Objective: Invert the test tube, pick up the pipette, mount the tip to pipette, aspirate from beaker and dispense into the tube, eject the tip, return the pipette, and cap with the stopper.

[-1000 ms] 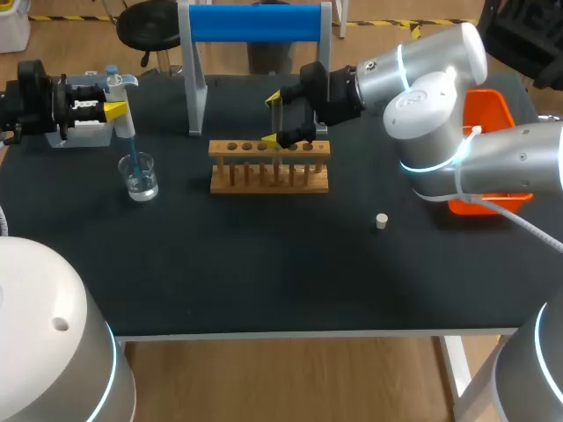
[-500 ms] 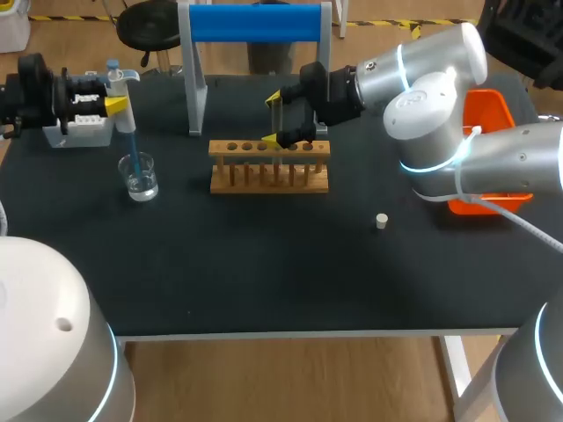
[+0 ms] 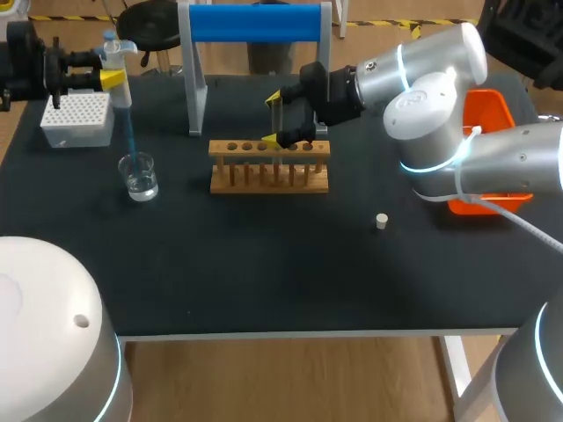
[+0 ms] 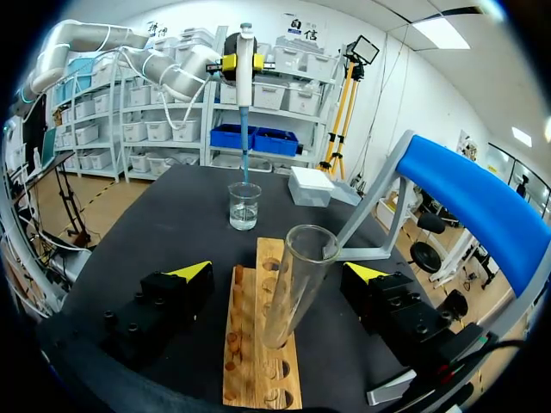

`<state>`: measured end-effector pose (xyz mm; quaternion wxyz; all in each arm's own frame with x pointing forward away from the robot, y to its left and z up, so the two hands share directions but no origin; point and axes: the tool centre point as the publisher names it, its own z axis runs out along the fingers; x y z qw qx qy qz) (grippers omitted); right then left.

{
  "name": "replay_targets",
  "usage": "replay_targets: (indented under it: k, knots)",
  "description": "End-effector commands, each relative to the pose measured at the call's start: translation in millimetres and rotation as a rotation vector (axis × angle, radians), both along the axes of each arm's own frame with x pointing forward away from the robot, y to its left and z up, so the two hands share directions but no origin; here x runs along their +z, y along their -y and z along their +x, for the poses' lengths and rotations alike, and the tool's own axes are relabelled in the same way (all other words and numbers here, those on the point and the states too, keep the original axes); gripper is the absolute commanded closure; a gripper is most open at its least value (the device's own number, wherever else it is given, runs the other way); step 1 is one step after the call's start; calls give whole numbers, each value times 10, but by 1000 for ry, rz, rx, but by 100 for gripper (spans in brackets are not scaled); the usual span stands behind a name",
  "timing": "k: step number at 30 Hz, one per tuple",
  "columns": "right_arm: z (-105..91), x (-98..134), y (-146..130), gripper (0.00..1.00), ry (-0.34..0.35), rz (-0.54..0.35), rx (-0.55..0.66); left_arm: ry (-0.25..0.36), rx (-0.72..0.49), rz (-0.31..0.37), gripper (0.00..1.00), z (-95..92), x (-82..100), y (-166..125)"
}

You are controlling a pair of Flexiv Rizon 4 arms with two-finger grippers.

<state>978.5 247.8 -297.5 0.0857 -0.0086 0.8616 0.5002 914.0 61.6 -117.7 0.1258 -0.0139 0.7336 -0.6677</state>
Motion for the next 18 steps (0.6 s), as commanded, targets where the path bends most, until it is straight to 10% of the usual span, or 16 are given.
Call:
replay_targets:
  k: [1, 18]
  knots:
    - [2, 5, 11, 0, -2, 0, 2, -16, 8, 48, 100, -75, 265, 133]
    - [2, 5, 11, 0, -2, 0, 2, -43, -134, 36, 100, 3, 1135, 918]
